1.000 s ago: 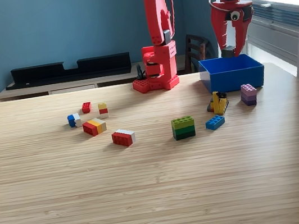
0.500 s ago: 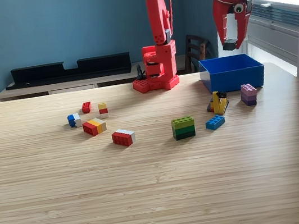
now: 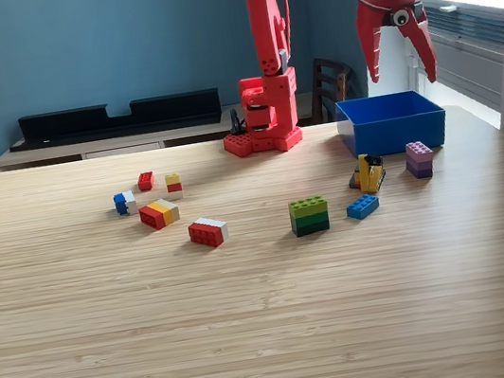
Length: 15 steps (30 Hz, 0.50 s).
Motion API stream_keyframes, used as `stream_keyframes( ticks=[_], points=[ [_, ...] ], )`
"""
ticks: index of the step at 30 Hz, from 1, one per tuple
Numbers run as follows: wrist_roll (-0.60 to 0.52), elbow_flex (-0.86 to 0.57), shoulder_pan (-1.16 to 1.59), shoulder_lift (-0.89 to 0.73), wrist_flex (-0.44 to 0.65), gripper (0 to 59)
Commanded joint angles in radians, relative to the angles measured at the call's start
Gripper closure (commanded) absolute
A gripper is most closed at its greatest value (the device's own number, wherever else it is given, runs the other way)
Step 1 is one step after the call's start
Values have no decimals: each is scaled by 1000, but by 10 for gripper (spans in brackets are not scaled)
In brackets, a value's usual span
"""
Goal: Grasp a lego block and put it in the bin.
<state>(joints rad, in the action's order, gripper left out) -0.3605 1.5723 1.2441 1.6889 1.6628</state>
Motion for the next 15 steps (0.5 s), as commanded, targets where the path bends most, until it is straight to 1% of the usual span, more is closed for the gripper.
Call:
stream_keyframes(
  ticks=[1,3,10,15],
  points=[
    [-2,-11,3,66,14,233],
    [-3,-20,-32,67,14,292],
    [18,-64,-242,72,12,546],
    [44,-72,-468,74,12,562]
  ],
)
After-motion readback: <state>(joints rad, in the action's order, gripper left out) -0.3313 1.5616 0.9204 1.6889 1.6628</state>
